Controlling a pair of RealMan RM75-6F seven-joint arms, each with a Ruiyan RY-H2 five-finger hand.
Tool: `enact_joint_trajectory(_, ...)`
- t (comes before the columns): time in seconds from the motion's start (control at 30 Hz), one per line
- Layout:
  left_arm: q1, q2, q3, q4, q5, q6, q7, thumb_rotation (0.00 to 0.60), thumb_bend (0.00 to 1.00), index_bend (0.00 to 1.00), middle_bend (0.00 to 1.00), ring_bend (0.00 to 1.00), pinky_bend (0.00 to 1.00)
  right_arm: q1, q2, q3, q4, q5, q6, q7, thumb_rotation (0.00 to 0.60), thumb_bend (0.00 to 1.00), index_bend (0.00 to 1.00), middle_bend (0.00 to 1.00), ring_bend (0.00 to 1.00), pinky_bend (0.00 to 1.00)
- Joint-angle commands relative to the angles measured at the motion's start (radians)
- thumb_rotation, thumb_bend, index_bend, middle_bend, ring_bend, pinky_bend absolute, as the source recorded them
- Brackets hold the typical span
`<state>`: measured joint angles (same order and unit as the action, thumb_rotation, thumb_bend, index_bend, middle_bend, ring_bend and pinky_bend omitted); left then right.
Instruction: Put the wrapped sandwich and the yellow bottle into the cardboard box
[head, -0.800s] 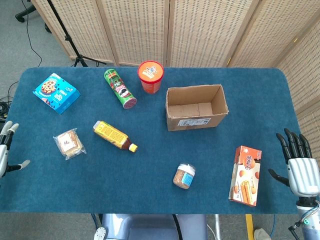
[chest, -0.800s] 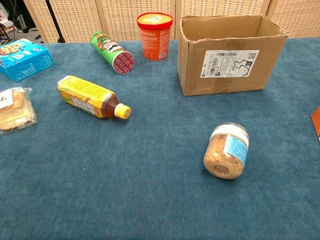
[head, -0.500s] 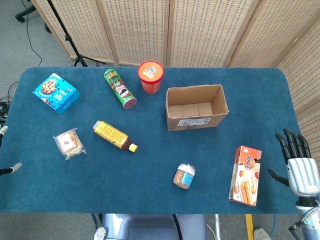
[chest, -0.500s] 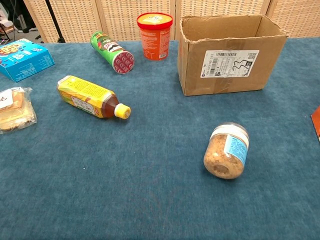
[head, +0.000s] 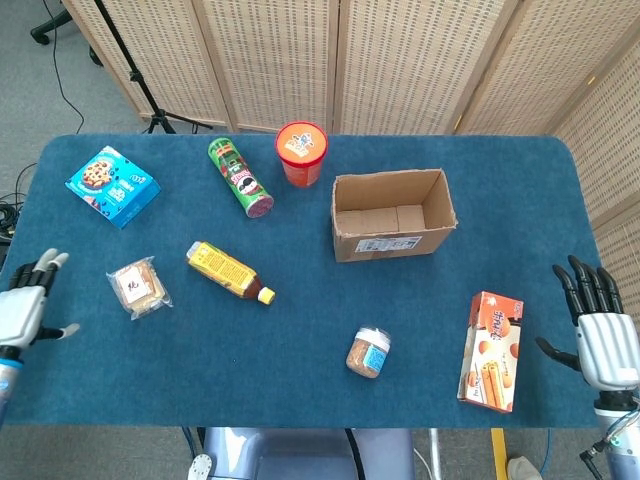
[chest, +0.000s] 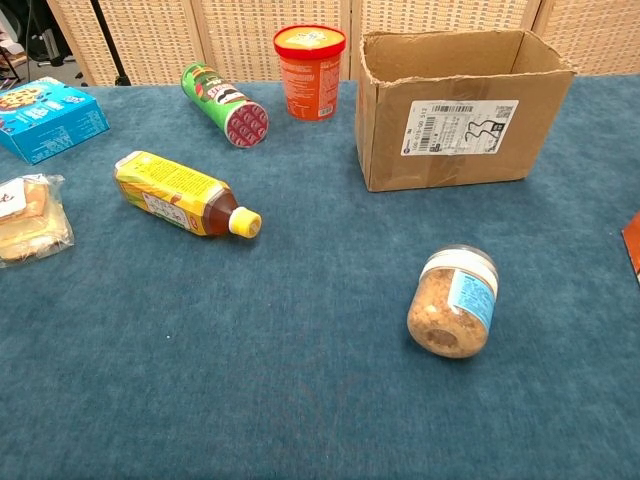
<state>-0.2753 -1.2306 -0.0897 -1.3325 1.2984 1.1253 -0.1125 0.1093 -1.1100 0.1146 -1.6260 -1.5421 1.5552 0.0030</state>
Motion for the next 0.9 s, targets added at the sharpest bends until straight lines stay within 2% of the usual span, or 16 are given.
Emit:
enact_joint_trajectory(0.03,-0.066,-0.058,-0.005,0.058,0.002,-0.086,0.014,0.6,0.0,0.0,0.0,0.0,0.0,0.0,0.003,0.0,0.0,0.003,-0.004,0.006,0.6,0.0,0.0,0.0,0.0,0.0)
enact_joint_trajectory(0.3,-0.157,-0.144,-0.025,0.143,0.003,-0.187,0.0,0.6,0.0,0.0,0.0,0.0,0.01,-0.003,0.011,0.006,0.003,0.022,-0.007,0.028,0.6,0.0,0.0,0.0,0.0,0.0)
enact_joint_trajectory(0.37,-0.166,-0.159,-0.029,0.158,-0.001,-0.192,0.007,0.6,0.0,0.03,0.01,0.01,0.05,-0.003,0.012,0.006,0.004,0.022,-0.007,0.029,0.6,0.0,0.0,0.0,0.0,0.0)
enact_joint_trajectory(0.4,-0.17,-0.166,-0.031,0.164,-0.002,-0.193,0.009,0.6,0.0,0.07,0.04,0.04,0.09,-0.003,0.012,0.006,0.004,0.022,-0.007,0.029,0.6,0.0,0.0,0.0,0.0,0.0)
enact_joint_trajectory(0.43,-0.175,-0.173,-0.032,0.17,-0.002,-0.194,0.011,0.6,0.0,0.16,0.13,0.11,0.17,-0.003,0.012,0.005,0.004,0.021,-0.009,0.029,0.6,0.0,0.0,0.0,0.0,0.0)
enact_joint_trajectory(0.47,-0.182,-0.186,-0.034,0.18,0.004,-0.191,0.013,0.6,0.0,0.29,0.25,0.2,0.26,-0.003,0.012,0.003,0.004,0.02,-0.011,0.028,0.6,0.0,0.0,0.0,0.0,0.0)
enact_joint_trajectory(0.57,-0.188,-0.205,-0.033,0.197,0.017,-0.174,0.018,0.6,0.04,0.59,0.54,0.41,0.41,-0.003,0.012,0.002,0.004,0.02,-0.012,0.026,0.6,0.0,0.0,0.0,0.0,0.0)
enact_joint_trajectory(0.67,-0.183,-0.21,-0.027,0.19,0.029,-0.15,0.024,0.6,0.09,0.66,0.61,0.47,0.45,-0.003,0.012,0.002,0.004,0.022,-0.014,0.027,0.6,0.0,0.0,0.0,0.0,0.0)
enact_joint_trajectory(0.8,-0.171,-0.188,-0.023,0.139,0.074,-0.084,-0.006,0.6,0.09,0.68,0.62,0.47,0.46,-0.003,0.013,0.002,0.004,0.025,-0.017,0.032,0.6,0.0,0.0,0.0,0.0,0.0)
enact_joint_trajectory(0.9,-0.167,-0.15,-0.007,0.069,0.18,0.017,-0.047,0.6,0.09,0.68,0.62,0.47,0.46,-0.003,0.014,0.001,0.003,0.023,-0.017,0.032,0.6,0.0,0.0,0.0,0.0,0.0)
